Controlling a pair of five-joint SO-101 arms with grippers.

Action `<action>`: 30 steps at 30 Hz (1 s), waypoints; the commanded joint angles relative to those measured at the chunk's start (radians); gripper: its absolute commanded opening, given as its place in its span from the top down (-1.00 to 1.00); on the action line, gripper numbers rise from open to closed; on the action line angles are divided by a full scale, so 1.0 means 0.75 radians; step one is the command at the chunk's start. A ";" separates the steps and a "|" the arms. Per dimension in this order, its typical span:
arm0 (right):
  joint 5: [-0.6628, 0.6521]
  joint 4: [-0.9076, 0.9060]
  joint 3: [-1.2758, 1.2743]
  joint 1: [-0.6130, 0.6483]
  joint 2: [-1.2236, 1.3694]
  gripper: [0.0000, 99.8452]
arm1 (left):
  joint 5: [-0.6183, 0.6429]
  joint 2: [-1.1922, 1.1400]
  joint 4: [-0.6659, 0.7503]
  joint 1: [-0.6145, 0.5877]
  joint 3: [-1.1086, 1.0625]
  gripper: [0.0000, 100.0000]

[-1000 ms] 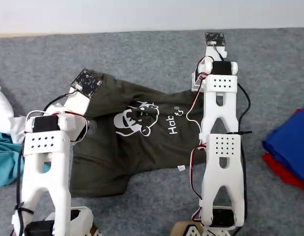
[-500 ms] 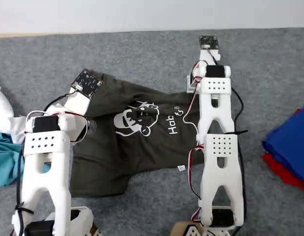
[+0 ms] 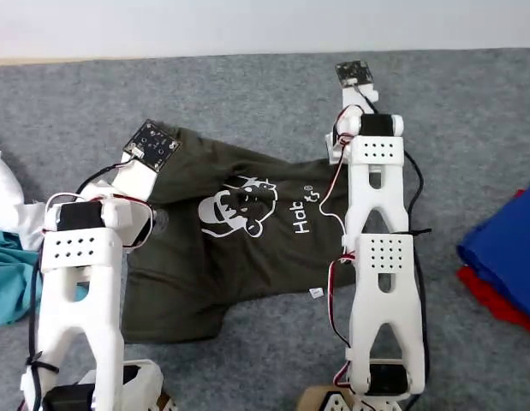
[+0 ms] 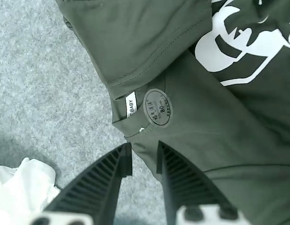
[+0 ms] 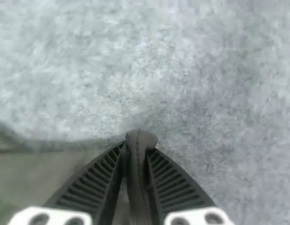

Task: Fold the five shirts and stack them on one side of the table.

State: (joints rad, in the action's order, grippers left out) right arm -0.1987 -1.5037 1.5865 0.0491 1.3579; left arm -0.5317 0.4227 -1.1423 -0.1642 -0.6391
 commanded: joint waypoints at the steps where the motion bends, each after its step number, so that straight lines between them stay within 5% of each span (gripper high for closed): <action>1: -0.078 -0.101 0.127 0.028 -0.069 0.98 | 0.000 0.047 0.029 0.010 0.005 0.81; 10: -0.113 -0.314 0.125 0.048 -0.343 0.98 | 0.023 0.053 0.027 0.010 0.013 0.81; 22: -0.113 -0.375 0.117 0.058 -0.390 0.98 | 0.354 0.037 0.016 0.004 0.040 0.81; 30: -0.108 -0.377 0.121 0.107 -0.306 0.98 | 0.487 -0.342 -0.149 0.008 0.310 0.80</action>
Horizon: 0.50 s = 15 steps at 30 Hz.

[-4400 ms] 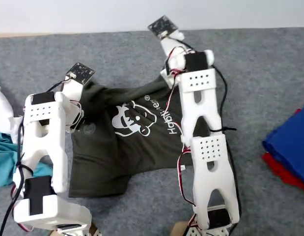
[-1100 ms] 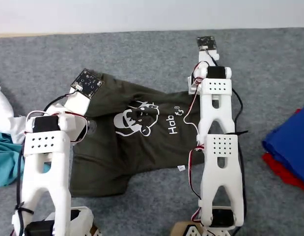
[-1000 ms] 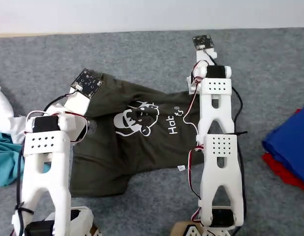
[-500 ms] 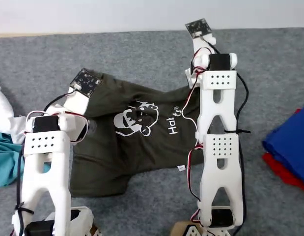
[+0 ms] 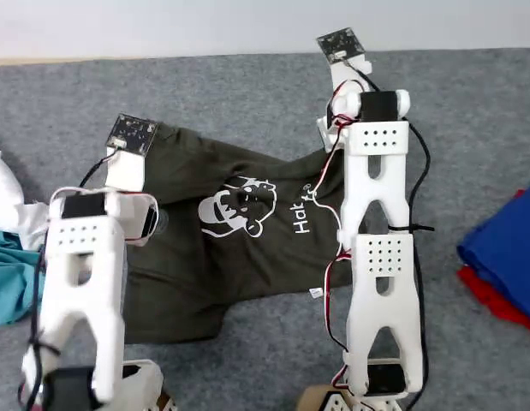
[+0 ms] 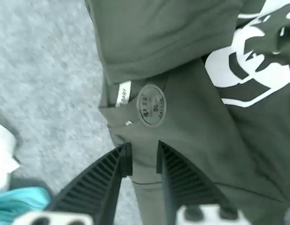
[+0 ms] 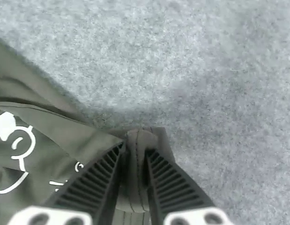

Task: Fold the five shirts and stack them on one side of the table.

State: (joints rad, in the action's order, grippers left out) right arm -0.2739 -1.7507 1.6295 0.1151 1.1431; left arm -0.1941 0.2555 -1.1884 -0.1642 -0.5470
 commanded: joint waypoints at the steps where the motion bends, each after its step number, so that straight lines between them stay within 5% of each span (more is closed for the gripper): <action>1: -0.006 -0.048 0.063 0.024 -0.013 0.98 | 0.049 -0.172 -0.121 0.008 0.257 0.80; 15: -0.010 -0.052 0.068 0.030 -0.019 0.98 | 0.082 -0.833 -0.381 -0.065 1.046 0.68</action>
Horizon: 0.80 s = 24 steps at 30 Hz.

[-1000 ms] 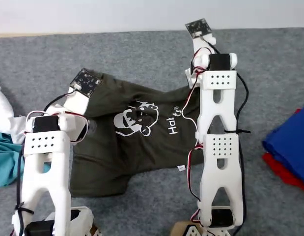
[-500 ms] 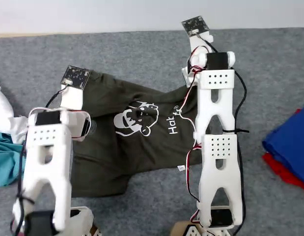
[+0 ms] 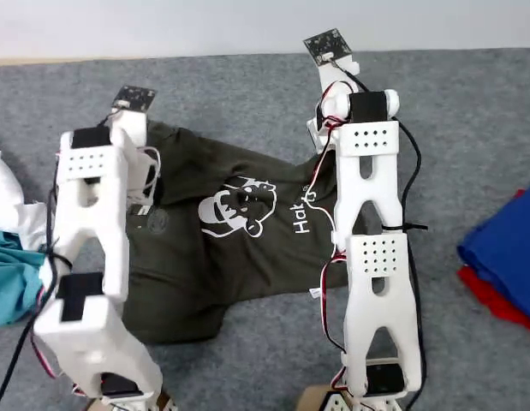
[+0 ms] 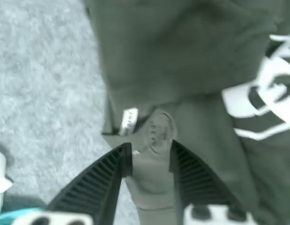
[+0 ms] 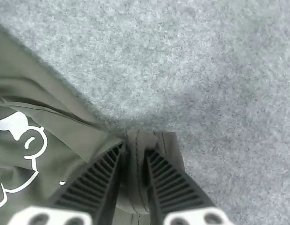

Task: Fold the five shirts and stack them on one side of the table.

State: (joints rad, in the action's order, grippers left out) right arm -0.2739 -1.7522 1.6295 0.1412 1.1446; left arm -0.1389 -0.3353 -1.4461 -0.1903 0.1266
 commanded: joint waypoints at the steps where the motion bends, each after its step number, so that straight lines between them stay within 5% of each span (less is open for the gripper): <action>1: -0.010 -0.050 0.068 -0.005 -0.021 0.98 | 0.008 -0.078 -0.045 -0.041 0.181 0.66; 24: -0.010 -0.048 0.063 0.005 -0.011 0.98 | 0.014 -0.651 -0.172 -0.020 0.766 0.65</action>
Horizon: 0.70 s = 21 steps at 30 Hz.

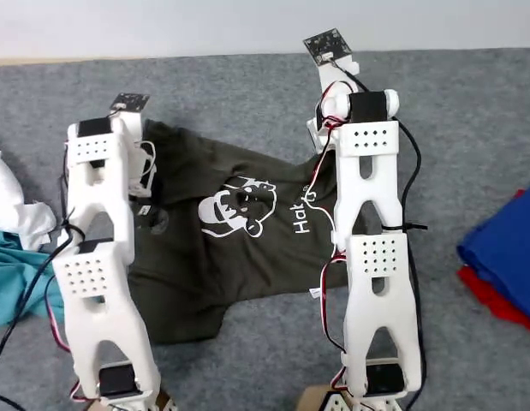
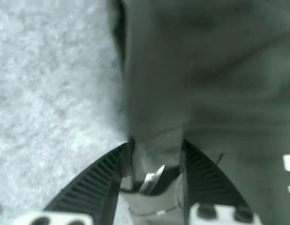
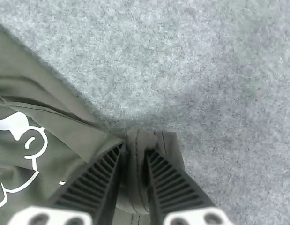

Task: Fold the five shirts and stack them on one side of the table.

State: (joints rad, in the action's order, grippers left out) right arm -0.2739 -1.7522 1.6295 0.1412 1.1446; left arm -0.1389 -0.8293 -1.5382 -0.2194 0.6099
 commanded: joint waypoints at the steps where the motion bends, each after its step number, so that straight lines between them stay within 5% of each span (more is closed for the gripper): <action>1: -0.010 -0.048 0.063 0.005 -0.011 0.98 | 0.014 0.002 -0.065 0.020 0.152 0.65; 16: -0.012 -0.046 0.061 -0.001 -0.009 0.98 | 0.041 -0.147 -0.108 0.039 0.294 0.66; 21: -0.012 -0.046 0.061 0.001 -0.009 0.98 | 0.035 -0.149 -0.117 0.070 0.320 0.80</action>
State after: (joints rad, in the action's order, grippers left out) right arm -0.2739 -1.7522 1.6295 0.1412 1.1446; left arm -0.1158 -0.9536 -1.6134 -0.1872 0.8078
